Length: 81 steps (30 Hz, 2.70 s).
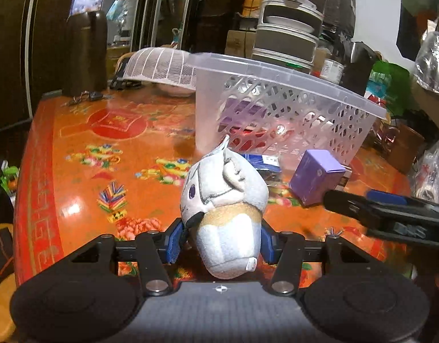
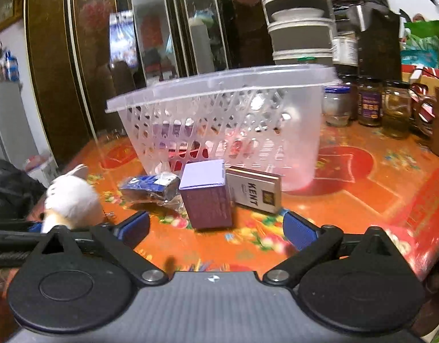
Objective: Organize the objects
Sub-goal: 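Grasp the small purple box with the right gripper while the left holds the plush toy, then carry the plush toy with the left gripper while the right carries the purple box over the basket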
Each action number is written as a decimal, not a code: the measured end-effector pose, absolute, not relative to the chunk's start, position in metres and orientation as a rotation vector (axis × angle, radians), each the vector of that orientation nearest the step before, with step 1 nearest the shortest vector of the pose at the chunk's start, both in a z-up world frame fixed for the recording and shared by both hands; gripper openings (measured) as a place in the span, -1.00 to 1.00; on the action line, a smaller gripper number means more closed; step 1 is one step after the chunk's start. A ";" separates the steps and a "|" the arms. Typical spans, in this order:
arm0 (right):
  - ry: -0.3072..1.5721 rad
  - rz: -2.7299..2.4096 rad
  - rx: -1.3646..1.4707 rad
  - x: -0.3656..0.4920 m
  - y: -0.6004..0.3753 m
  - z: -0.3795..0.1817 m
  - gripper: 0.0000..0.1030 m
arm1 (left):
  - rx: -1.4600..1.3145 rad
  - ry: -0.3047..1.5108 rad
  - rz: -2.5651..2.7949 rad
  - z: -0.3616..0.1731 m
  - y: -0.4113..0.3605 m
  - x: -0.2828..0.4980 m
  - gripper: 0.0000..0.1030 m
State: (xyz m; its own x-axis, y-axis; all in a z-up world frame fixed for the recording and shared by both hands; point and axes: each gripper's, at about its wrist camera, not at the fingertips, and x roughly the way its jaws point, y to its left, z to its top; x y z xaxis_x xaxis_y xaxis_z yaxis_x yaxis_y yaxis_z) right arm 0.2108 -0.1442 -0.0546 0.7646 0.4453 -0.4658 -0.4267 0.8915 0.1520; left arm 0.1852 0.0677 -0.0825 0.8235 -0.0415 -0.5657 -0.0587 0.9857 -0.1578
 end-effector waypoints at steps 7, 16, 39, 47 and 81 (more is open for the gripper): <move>0.562 0.462 -0.041 0.222 -0.126 -0.054 0.60 | -0.193 0.605 -0.039 -0.084 0.068 0.187 0.09; 0.589 0.469 -0.054 0.238 -0.113 -0.050 0.30 | -0.207 0.617 -0.044 -0.086 0.069 0.187 0.10; 0.456 0.491 0.060 0.183 -0.161 -0.044 -0.17 | -0.241 0.583 -0.013 -0.083 0.073 0.195 0.20; 0.404 0.507 0.112 0.125 -0.189 -0.037 -0.16 | -0.139 0.441 -0.034 -0.069 0.053 0.169 0.20; 0.365 0.513 0.114 0.143 -0.213 -0.006 -0.16 | -0.117 0.321 -0.088 -0.013 0.031 0.144 0.20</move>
State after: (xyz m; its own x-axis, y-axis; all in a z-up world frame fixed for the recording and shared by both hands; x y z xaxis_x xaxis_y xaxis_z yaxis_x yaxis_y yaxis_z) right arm 0.1430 -0.2131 -0.0056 0.8087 0.4984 -0.3124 -0.4582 0.8668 0.1966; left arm 0.1442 0.0313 -0.0125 0.9451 -0.1044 -0.3096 0.0671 0.9894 -0.1286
